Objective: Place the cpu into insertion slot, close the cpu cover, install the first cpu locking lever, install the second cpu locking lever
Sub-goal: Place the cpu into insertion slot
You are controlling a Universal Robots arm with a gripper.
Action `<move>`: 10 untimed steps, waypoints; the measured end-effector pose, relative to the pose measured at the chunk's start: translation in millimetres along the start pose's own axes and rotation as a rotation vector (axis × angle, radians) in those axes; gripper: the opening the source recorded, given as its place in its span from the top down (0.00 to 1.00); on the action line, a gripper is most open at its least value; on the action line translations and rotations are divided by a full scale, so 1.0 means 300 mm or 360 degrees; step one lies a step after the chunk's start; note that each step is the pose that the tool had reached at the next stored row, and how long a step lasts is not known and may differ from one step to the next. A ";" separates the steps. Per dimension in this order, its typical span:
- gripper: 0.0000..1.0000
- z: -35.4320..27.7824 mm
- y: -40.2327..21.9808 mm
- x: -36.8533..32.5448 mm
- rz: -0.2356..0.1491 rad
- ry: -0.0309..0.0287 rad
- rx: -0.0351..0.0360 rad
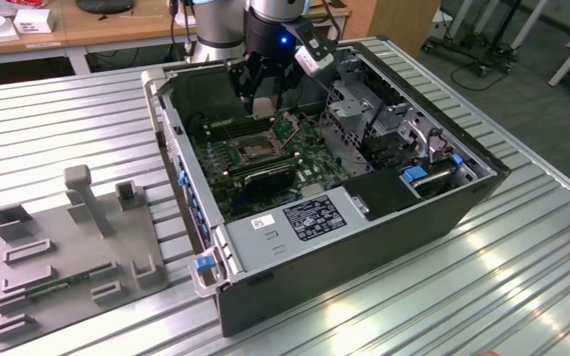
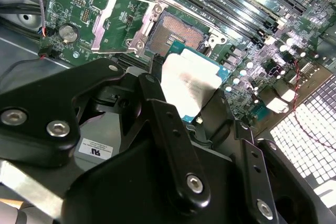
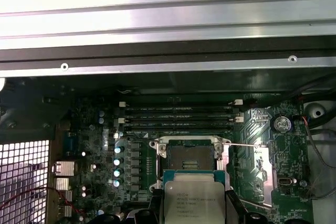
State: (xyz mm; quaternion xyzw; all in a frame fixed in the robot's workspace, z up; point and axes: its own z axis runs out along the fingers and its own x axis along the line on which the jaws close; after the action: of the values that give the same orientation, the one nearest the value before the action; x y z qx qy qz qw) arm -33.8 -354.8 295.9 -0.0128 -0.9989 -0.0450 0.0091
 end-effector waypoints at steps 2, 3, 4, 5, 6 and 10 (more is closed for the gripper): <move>0.46 0.000 0.000 0.000 0.0000 0.00000 0.0000; 0.46 0.000 0.000 0.000 0.0000 0.00000 0.0000; 0.46 0.000 0.000 0.000 0.0000 0.00000 0.0000; 0.46 0.000 0.000 0.000 0.0000 -0.00001 0.0000; 0.46 0.000 0.000 0.000 0.0000 -0.00001 0.0000; 0.46 0.006 0.003 0.000 0.0000 -0.00002 -0.0001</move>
State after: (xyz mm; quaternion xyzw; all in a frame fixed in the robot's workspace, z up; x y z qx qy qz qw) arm -33.9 -353.8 294.2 -0.0128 -0.9988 -0.0454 0.0090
